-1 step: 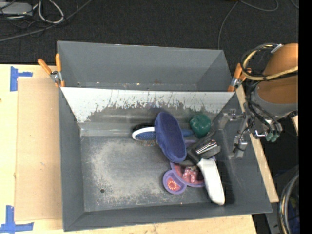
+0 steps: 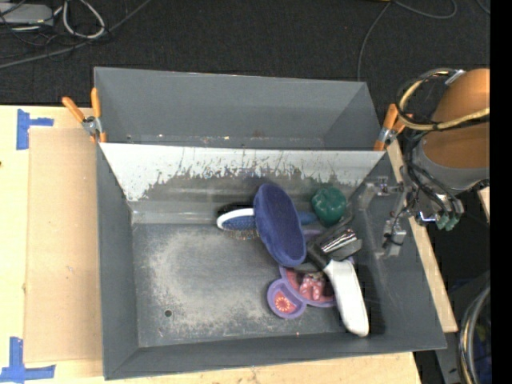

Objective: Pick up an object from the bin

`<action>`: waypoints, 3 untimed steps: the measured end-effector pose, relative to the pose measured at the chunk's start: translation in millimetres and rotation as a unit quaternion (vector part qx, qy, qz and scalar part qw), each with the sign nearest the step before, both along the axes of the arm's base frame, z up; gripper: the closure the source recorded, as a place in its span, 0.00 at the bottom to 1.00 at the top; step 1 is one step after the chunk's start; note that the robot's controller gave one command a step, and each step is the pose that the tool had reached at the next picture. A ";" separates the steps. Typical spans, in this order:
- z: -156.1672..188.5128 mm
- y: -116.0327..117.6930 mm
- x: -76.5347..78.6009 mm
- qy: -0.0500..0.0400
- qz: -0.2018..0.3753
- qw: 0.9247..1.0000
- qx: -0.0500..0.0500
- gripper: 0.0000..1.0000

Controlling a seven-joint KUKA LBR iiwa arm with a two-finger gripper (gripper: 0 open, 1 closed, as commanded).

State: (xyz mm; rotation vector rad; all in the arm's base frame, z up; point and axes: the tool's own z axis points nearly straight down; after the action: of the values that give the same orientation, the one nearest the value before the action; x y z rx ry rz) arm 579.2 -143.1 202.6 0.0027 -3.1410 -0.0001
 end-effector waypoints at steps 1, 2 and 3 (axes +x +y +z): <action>-37.3 0.9 23.1 0.000 0.208 0.978 0.000 0.00; -63.7 6.9 17.3 0.000 0.234 0.972 0.001 0.00; -62.7 11.2 13.7 0.000 0.398 0.917 0.001 0.00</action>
Offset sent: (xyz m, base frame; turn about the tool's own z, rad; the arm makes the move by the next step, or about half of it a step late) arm 0.0174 0.0061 -0.0626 -0.4719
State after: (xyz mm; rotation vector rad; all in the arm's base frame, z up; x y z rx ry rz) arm 592.9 -132.0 139.9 1.2525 -2.8814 -0.0045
